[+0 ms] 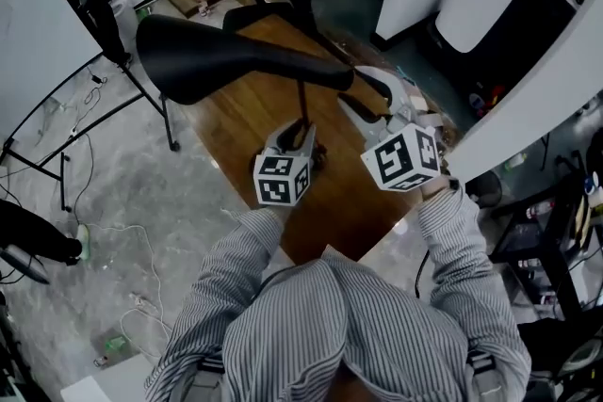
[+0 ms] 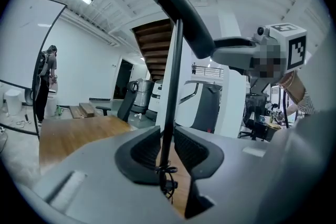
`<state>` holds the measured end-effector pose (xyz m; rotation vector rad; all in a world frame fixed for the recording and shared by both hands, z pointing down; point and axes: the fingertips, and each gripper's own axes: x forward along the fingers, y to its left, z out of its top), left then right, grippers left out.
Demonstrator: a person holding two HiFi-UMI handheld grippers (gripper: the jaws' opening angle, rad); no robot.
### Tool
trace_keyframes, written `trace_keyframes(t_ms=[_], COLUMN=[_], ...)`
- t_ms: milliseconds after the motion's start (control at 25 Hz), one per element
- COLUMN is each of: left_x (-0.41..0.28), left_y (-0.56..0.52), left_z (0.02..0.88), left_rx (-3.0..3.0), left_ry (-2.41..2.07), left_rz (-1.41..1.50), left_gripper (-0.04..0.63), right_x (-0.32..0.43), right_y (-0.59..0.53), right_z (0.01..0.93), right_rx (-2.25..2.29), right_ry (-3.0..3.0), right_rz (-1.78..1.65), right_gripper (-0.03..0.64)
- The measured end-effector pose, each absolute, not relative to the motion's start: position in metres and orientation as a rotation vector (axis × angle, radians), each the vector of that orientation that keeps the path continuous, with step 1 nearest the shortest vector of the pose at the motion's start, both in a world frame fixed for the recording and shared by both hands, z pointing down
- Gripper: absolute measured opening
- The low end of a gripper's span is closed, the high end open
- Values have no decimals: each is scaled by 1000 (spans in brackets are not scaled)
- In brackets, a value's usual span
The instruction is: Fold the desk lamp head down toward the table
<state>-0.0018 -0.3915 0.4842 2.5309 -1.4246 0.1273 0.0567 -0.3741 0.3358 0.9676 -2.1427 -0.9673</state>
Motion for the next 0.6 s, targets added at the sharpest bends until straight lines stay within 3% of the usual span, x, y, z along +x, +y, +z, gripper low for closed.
trace_keyframes(t_ms=[80,600], left_x=[1,3], left_y=[-393,-393], left_z=[486,487], left_rx=[2541,2550], left_ry=[-1425,-1419], left_rz=[138,110], left_gripper=[55,51], right_x=[54,51], right_y=[-379,-385], right_z=[339,335], right_rx=[952,898], right_ry=[-2108,-1984], right_rz=[-993,-1065], right_gripper=[193,193])
